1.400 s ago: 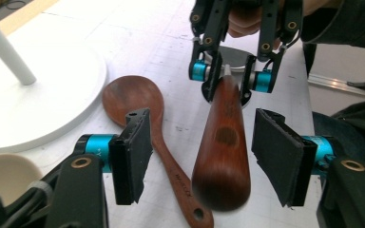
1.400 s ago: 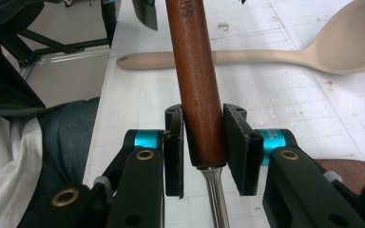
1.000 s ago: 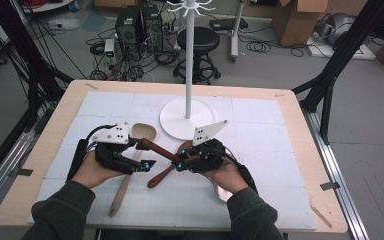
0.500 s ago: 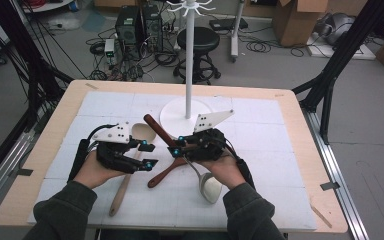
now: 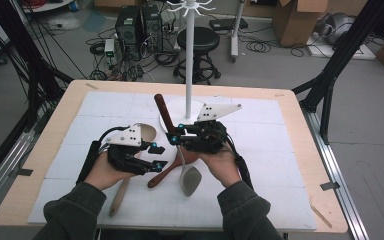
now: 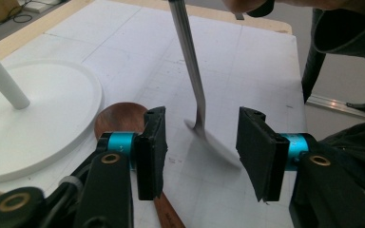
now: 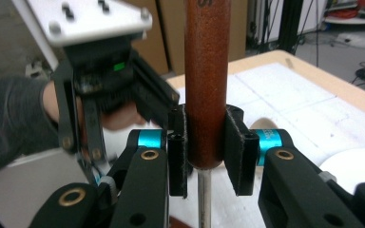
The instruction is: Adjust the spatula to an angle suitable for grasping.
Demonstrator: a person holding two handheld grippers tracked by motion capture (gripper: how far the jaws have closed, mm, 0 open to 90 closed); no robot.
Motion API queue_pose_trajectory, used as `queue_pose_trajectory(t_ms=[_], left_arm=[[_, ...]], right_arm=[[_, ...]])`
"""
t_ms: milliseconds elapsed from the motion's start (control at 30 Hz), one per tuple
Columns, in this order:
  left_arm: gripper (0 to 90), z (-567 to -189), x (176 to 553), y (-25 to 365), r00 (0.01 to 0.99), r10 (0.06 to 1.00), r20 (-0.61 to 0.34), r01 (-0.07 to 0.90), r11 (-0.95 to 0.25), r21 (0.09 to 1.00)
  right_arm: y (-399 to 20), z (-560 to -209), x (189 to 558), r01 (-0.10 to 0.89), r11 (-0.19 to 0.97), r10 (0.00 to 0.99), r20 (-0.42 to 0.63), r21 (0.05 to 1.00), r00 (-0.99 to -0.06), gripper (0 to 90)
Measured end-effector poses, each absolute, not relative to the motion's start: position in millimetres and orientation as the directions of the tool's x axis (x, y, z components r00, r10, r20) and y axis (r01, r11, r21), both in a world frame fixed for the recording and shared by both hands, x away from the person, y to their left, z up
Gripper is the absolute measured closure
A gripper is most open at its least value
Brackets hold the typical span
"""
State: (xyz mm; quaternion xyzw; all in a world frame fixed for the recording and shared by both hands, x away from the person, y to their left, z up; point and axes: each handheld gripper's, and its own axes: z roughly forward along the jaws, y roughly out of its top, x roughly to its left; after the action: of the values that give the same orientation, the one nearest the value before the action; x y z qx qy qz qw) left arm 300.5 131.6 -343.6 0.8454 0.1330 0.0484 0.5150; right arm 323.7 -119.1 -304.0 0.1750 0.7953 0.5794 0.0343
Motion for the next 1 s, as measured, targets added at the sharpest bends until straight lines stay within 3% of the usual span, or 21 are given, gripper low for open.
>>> queue_pose_trajectory(t_ms=[200, 267, 433, 633, 1000], left_arm=[[57.1, -345, 301, 124, 0.953, 0.298, -0.055, 0.181, -0.415, 0.892], [60.6, -346, 301, 121, 0.953, 0.3, -0.048, 0.175, -0.414, 0.893], [78.8, -346, 300, 120, 0.956, 0.293, -0.024, 0.15, -0.417, 0.896], [83.1, -345, 302, 123, 0.959, 0.279, -0.045, 0.162, -0.414, 0.896], [84.0, -345, 299, 124, 0.989, 0.138, -0.048, 0.104, -0.437, 0.893]], right_arm=[[-112, -296, 316, 0.243, 0.223, 0.34, 0.158, 0.944, -0.927, 73.7], [-109, -294, 312, 0.242, 0.208, 0.337, 0.162, 0.948, -0.927, 73.7], [-104, -290, 307, 0.229, 0.194, 0.322, 0.158, 0.954, -0.933, 73.7], [-107, -290, 307, 0.212, 0.196, 0.309, 0.145, 0.957, -0.94, 73.2], [-117, -294, 316, 0.182, 0.173, 0.058, 0.174, 0.968, -0.983, 69.0]])
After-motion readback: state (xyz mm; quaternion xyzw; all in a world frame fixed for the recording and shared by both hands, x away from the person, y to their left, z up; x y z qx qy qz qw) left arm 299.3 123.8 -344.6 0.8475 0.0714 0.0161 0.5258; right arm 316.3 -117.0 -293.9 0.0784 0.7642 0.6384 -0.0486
